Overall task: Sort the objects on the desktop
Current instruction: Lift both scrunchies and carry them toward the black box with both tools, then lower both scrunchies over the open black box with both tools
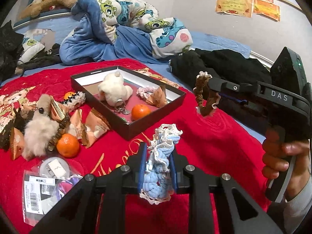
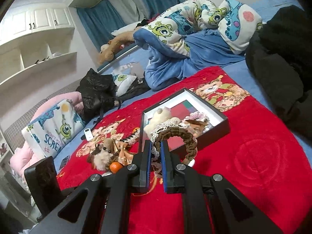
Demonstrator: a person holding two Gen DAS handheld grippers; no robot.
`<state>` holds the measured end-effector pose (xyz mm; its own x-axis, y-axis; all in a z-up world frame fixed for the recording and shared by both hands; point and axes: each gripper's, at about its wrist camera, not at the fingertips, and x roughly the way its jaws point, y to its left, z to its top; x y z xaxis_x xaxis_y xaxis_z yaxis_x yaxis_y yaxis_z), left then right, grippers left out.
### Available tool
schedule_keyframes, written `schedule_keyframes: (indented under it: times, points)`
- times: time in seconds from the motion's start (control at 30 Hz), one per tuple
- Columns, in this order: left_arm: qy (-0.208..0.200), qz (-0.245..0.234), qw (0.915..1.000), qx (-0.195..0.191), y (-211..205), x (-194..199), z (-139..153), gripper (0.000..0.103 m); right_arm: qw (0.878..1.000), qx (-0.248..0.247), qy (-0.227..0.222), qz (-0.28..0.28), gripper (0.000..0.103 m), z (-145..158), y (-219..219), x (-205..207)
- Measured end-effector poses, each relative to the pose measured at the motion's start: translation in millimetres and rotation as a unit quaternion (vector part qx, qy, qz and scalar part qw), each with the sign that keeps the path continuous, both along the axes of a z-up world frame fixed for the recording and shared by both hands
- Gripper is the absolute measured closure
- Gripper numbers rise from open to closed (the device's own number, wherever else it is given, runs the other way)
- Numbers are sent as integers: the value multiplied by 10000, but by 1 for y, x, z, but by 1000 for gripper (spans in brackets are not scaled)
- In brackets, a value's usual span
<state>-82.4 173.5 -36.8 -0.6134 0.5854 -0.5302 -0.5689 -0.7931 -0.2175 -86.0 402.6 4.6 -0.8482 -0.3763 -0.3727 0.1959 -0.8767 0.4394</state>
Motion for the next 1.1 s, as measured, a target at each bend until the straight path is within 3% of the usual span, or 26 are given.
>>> schedule_keyframes:
  times: [0.17, 0.47, 0.57, 0.83, 1.1]
  points:
    - [5, -44, 9998, 192, -2, -6, 8, 81, 9999, 12, 5, 101, 92, 1, -9, -8]
    - [170, 201, 9996, 52, 6, -37, 22, 81, 9969, -624, 327, 353, 92, 15, 2, -29]
    - [151, 263, 9994, 161, 6, -54, 25, 81, 9950, -822, 382, 413, 92, 16, 7, -41]
    - [415, 635, 9970, -121, 31, -108, 30, 81, 9957, -617, 313, 617, 92, 12, -7, -81]
    - [449, 818, 9931, -716, 53, -138, -2, 81, 9975, -521, -50, 465, 92, -27, -9, -121]
